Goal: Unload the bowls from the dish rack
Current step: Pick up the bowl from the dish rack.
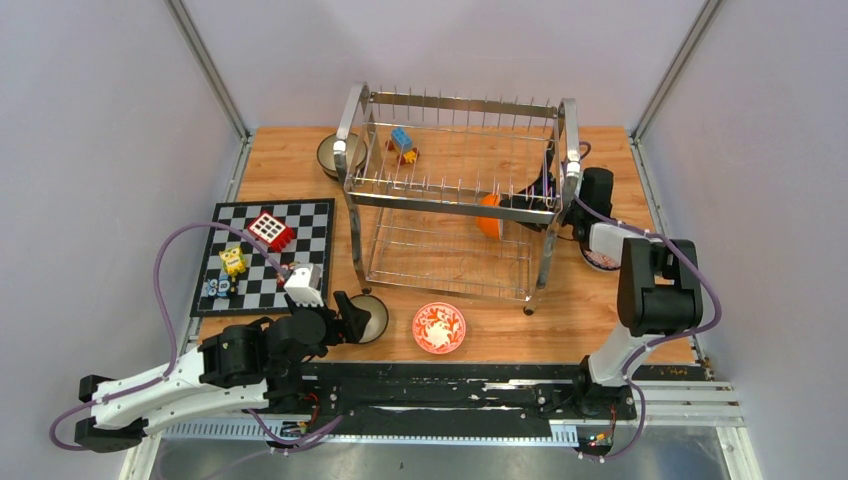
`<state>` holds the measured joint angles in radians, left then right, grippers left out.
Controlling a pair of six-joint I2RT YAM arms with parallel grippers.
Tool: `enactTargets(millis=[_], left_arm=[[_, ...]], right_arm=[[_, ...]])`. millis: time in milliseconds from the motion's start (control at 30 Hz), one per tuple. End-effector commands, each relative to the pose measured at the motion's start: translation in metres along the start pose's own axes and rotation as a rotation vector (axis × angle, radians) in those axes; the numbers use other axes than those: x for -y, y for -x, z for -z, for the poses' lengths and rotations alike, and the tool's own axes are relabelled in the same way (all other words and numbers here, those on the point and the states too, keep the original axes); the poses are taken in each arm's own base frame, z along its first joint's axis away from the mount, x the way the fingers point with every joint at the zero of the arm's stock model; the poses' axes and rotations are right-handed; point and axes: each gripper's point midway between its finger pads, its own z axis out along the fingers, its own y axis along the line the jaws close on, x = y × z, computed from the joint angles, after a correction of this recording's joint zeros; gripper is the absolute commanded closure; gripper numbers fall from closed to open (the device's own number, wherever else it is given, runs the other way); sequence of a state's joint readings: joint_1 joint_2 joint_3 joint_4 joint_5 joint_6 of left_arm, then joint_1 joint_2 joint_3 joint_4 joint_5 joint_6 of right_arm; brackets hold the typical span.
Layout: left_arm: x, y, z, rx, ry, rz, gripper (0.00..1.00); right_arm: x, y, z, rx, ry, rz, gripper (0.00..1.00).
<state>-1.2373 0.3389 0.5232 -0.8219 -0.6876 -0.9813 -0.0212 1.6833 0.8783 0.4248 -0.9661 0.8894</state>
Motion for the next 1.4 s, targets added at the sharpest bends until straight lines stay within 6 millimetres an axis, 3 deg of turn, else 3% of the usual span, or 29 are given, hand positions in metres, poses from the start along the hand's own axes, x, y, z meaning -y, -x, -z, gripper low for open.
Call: enactTargets(millis=[0, 133, 467, 967, 1100, 1367], left_arm=[[-0.005, -0.002, -0.003, 0.008, 0.019, 0.016, 0.12], [-0.004, -0.003, -0.004, 0.008, 0.017, 0.018, 0.12], [-0.003, -0.001, -0.004, 0.011, 0.019, 0.014, 0.12], [-0.004, -0.003, -0.005, 0.01, 0.023, 0.015, 0.12], [-0.004, -0.002, -0.005, 0.012, 0.025, 0.015, 0.12], [-0.005, -0.001, -0.004, 0.016, 0.027, 0.011, 0.12]], right_arm=[[-0.021, 0.003, -0.005, -0.014, 0.094, 0.087, 0.37], [-0.028, -0.007, -0.015, -0.06, 0.117, 0.1, 0.39], [-0.022, -0.016, -0.025, -0.096, 0.121, 0.082, 0.5], [-0.013, -0.023, -0.027, -0.114, 0.113, 0.062, 0.89], [-0.018, -0.022, -0.025, -0.108, 0.126, 0.064, 0.97], [-0.051, -0.011, -0.017, -0.059, 0.255, 0.051, 0.97]])
